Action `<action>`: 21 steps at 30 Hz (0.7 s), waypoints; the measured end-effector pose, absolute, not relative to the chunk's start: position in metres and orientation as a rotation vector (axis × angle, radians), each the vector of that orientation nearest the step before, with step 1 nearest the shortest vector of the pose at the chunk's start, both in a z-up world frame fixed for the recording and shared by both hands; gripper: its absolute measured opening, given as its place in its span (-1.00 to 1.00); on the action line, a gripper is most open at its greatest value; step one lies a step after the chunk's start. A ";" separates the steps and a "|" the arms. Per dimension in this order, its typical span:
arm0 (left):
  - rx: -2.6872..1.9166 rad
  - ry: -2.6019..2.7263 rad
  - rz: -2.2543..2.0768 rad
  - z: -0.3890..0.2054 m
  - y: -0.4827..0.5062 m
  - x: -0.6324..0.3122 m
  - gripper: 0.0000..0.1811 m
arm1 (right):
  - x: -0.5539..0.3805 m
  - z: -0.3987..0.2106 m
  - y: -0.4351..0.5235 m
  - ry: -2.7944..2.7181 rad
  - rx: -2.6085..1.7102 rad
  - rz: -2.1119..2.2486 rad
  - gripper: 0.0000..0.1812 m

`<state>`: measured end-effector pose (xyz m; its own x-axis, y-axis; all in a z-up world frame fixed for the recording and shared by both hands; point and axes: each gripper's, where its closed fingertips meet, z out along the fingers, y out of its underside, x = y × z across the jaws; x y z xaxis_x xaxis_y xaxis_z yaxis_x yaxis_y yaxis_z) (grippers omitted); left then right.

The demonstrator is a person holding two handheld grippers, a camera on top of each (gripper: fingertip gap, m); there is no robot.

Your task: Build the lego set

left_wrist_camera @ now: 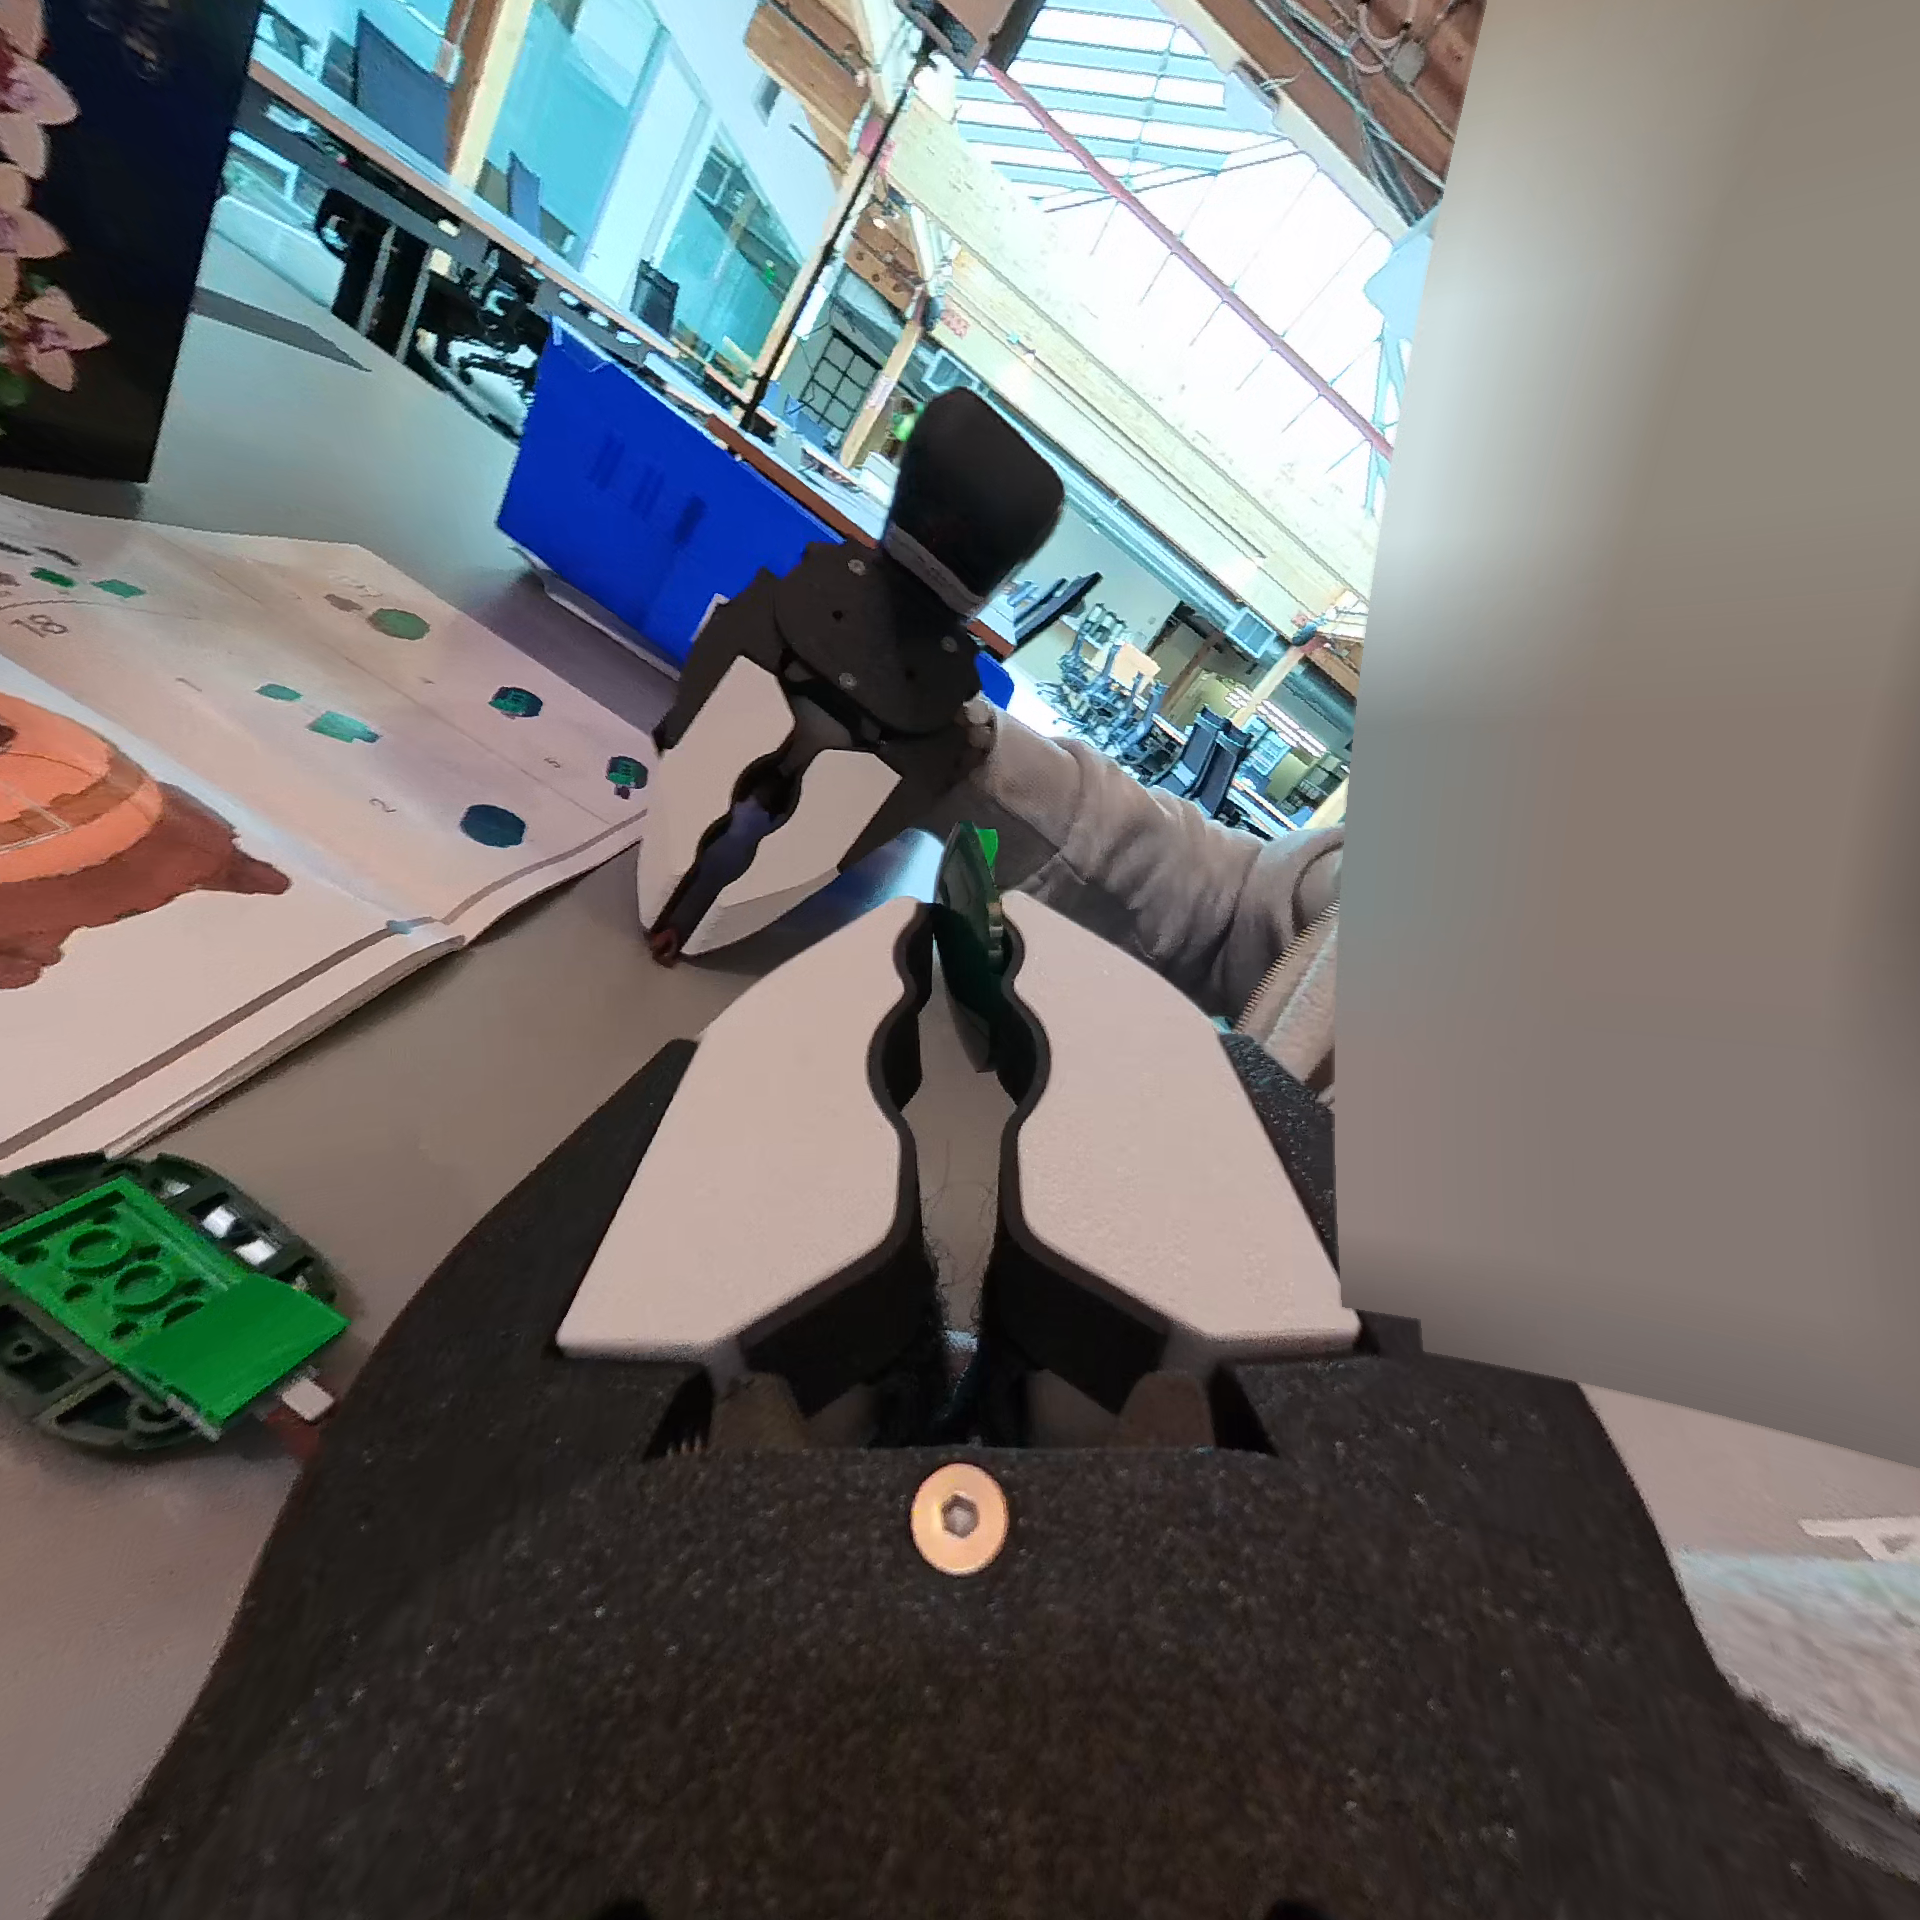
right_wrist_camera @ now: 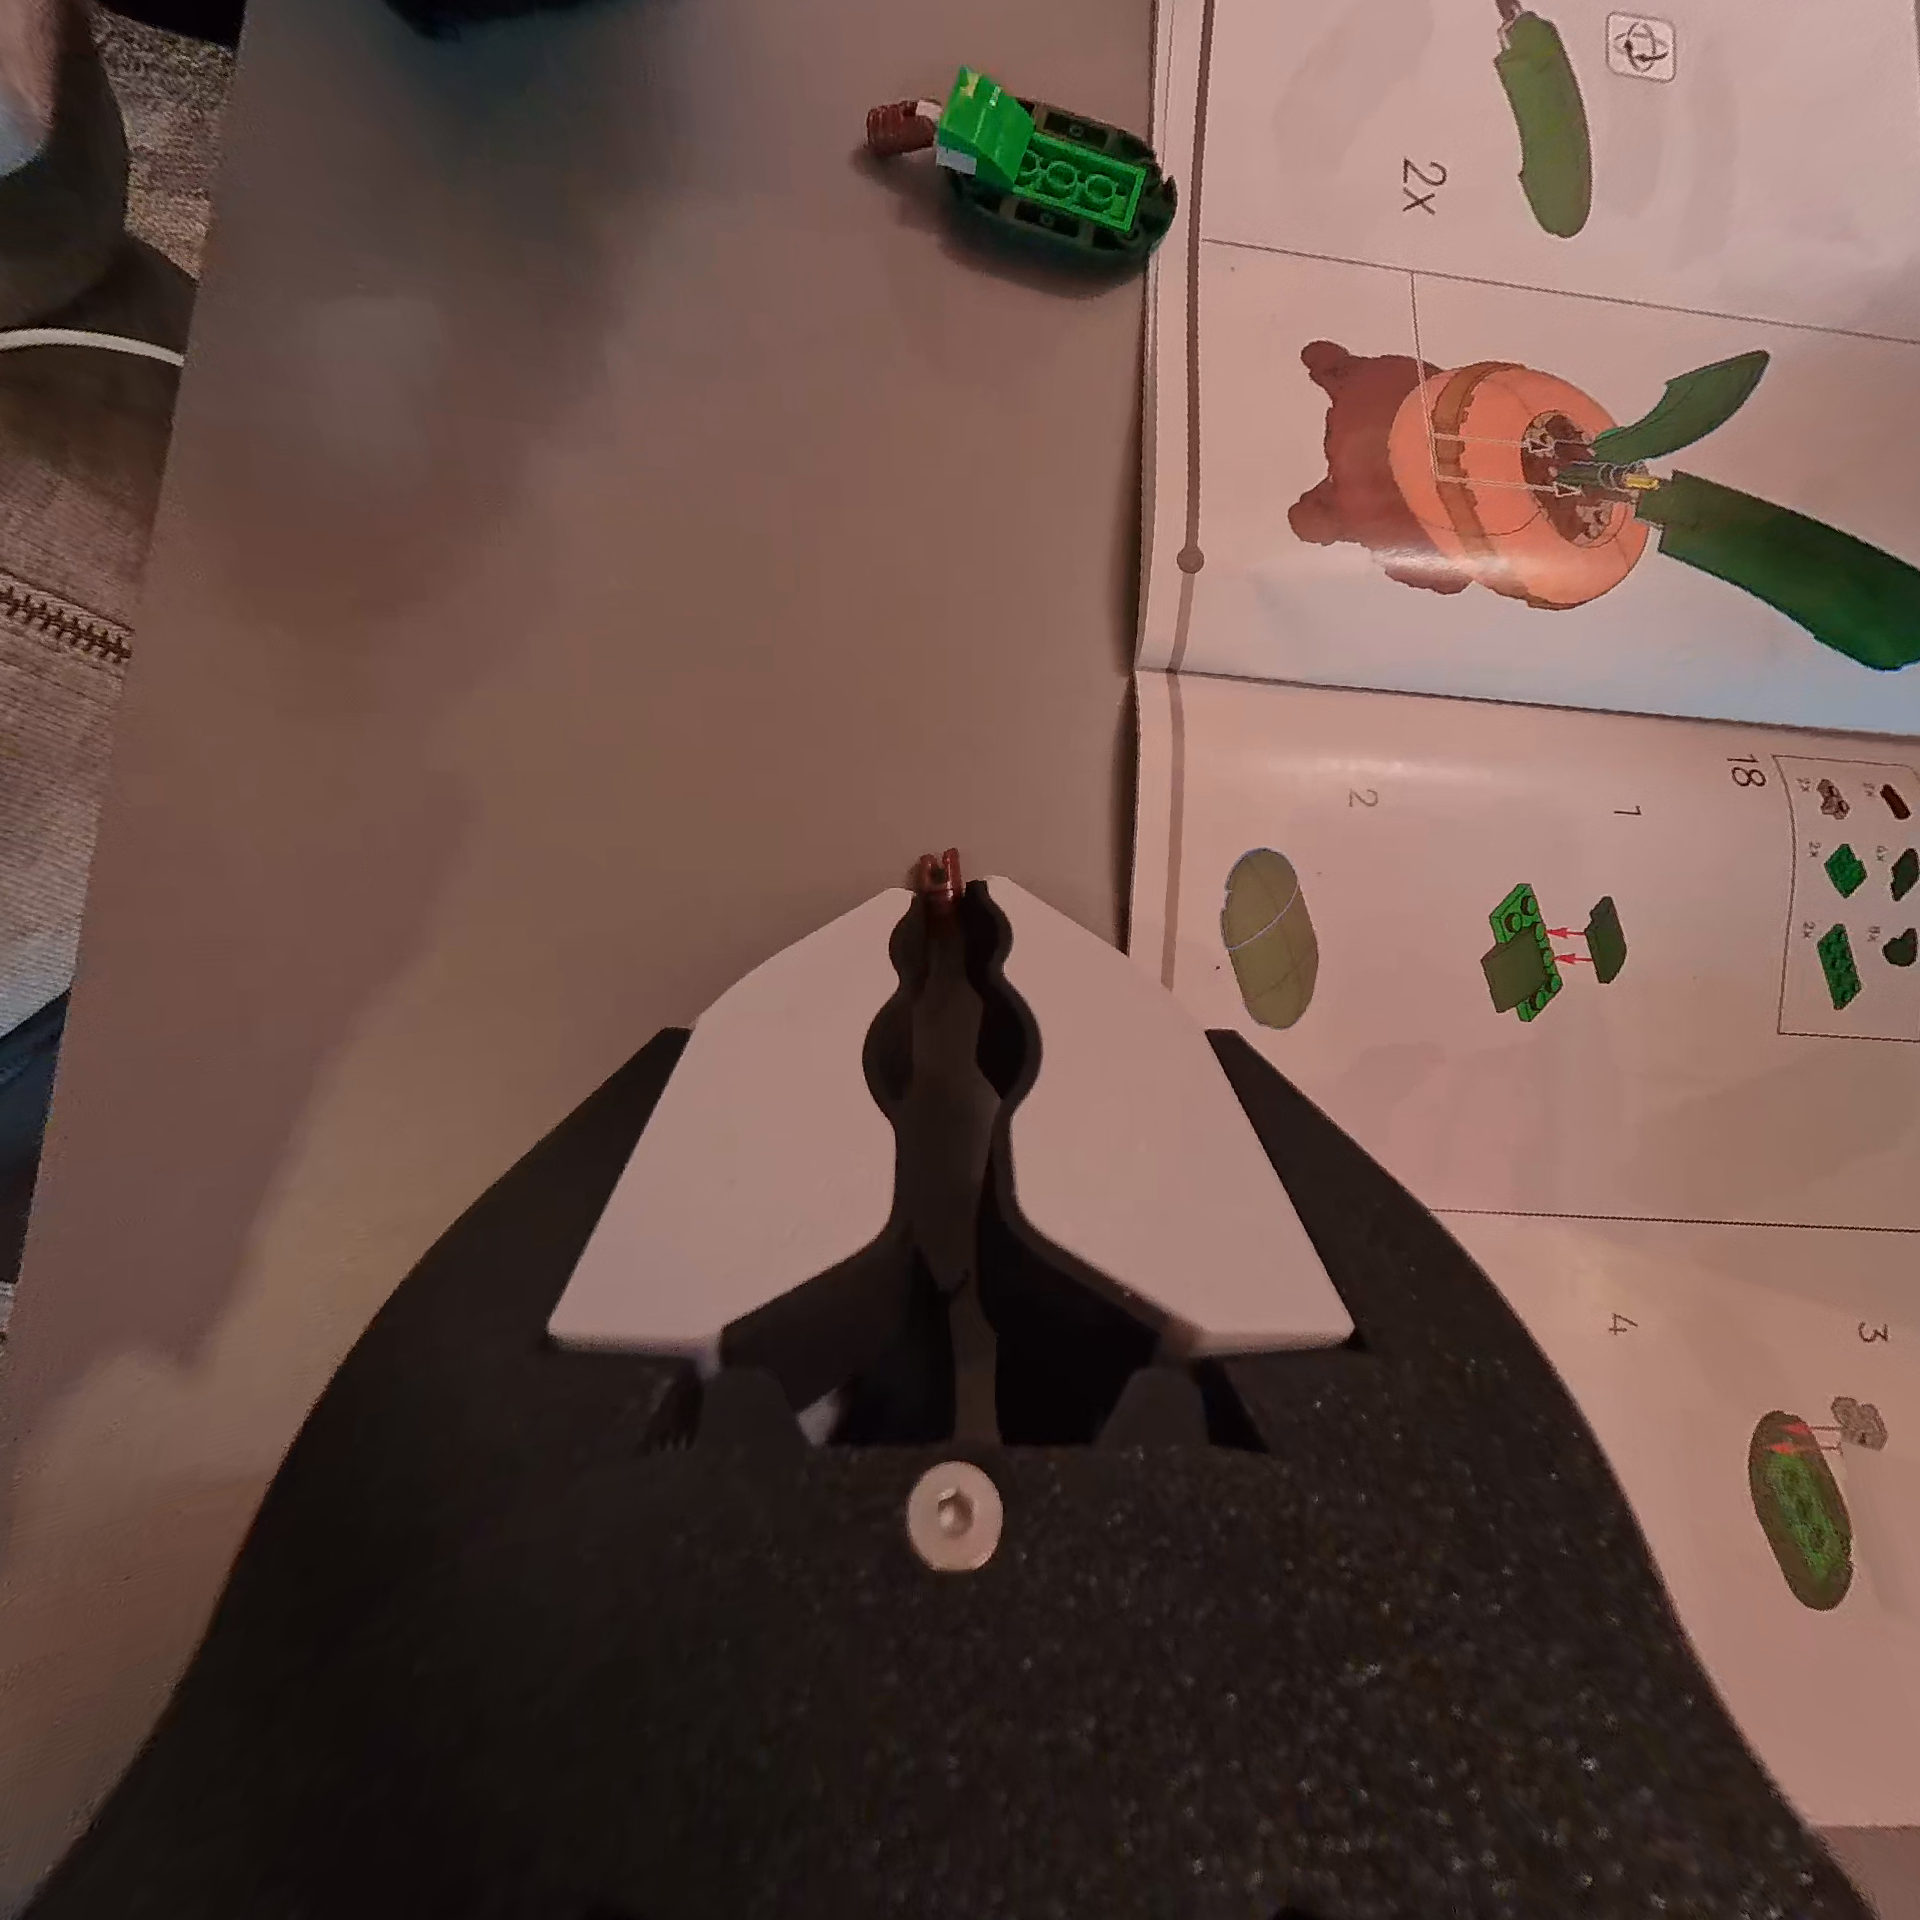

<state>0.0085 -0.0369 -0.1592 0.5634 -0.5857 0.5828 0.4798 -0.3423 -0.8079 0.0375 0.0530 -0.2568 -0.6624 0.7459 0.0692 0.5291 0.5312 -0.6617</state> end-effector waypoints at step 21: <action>-1.627 0.047 -1.101 -0.165 -0.034 0.008 -0.91 | 0.036 -0.258 0.054 -2.599 -1.192 0.857 -0.93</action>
<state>0.0077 -0.0339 -0.1647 0.5644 -0.5450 0.6200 0.4898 -0.3835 -0.7830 0.0356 0.0543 -0.2583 -0.6709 0.7358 -0.0922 0.6463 0.5193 -0.5591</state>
